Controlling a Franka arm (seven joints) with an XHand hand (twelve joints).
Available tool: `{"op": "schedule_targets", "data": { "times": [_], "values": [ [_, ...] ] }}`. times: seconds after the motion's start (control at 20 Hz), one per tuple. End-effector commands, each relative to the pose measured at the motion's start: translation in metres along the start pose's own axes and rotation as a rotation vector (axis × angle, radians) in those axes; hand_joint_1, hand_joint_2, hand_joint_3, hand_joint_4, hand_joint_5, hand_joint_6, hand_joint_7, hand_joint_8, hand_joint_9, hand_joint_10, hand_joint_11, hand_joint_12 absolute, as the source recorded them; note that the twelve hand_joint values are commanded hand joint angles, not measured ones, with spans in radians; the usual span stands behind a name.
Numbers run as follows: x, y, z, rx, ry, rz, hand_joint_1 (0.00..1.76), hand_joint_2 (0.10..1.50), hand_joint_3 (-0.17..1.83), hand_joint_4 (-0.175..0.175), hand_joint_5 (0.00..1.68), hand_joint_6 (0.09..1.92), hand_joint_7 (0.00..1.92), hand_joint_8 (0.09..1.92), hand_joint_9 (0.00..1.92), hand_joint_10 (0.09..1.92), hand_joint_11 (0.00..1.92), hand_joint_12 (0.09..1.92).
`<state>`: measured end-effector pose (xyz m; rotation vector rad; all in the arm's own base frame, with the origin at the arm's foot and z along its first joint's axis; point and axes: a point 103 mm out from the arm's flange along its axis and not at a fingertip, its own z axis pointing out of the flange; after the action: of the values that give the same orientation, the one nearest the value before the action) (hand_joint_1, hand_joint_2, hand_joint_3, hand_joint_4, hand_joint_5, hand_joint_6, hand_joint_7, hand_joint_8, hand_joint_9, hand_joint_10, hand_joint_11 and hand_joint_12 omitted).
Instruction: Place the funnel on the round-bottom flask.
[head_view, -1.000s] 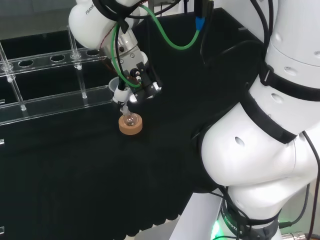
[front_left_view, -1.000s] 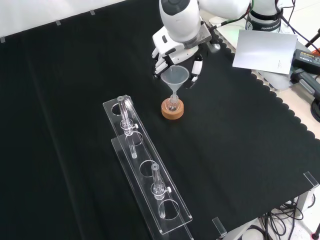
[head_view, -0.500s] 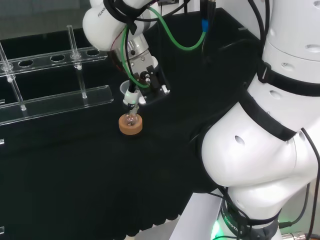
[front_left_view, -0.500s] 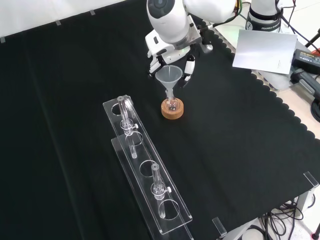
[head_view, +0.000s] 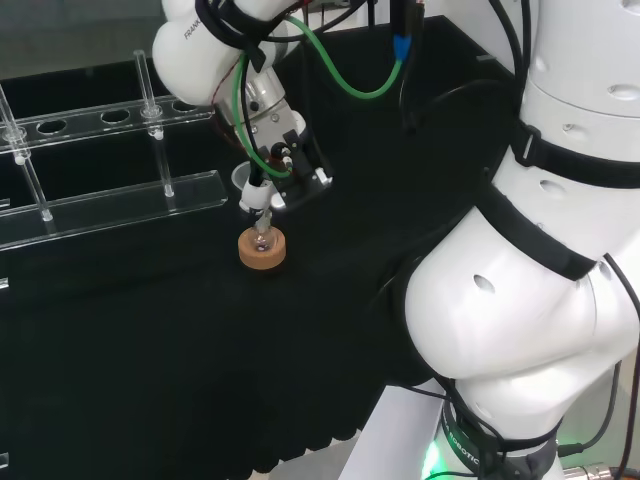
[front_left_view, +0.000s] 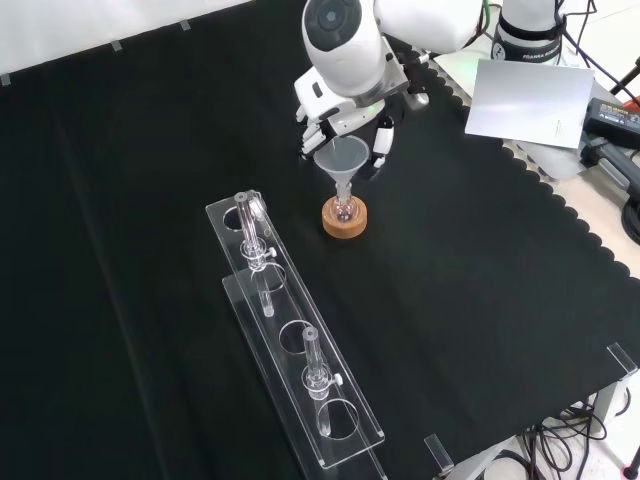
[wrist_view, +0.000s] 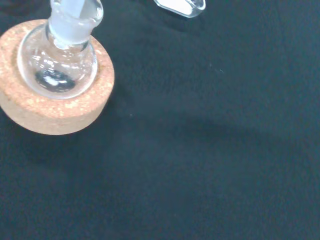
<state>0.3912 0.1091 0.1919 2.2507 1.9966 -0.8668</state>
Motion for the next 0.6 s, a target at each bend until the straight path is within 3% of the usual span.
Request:
{"op": "schedule_targets", "data": {
  "times": [0.05,0.6],
  "values": [
    [0.0061,-0.0023,-0.0016,0.006,-0.028,-0.002,0.78,0.74,0.54,-0.049,0.71,0.8,0.75,0.85,1.06,0.54,0.75,1.23],
    [0.0066,-0.0018,0.0023,0.029,-0.035,0.002,0.77,0.73,0.54,-0.07,0.54,0.78,0.66,0.85,0.99,0.55,0.72,1.24]
  ]
}}
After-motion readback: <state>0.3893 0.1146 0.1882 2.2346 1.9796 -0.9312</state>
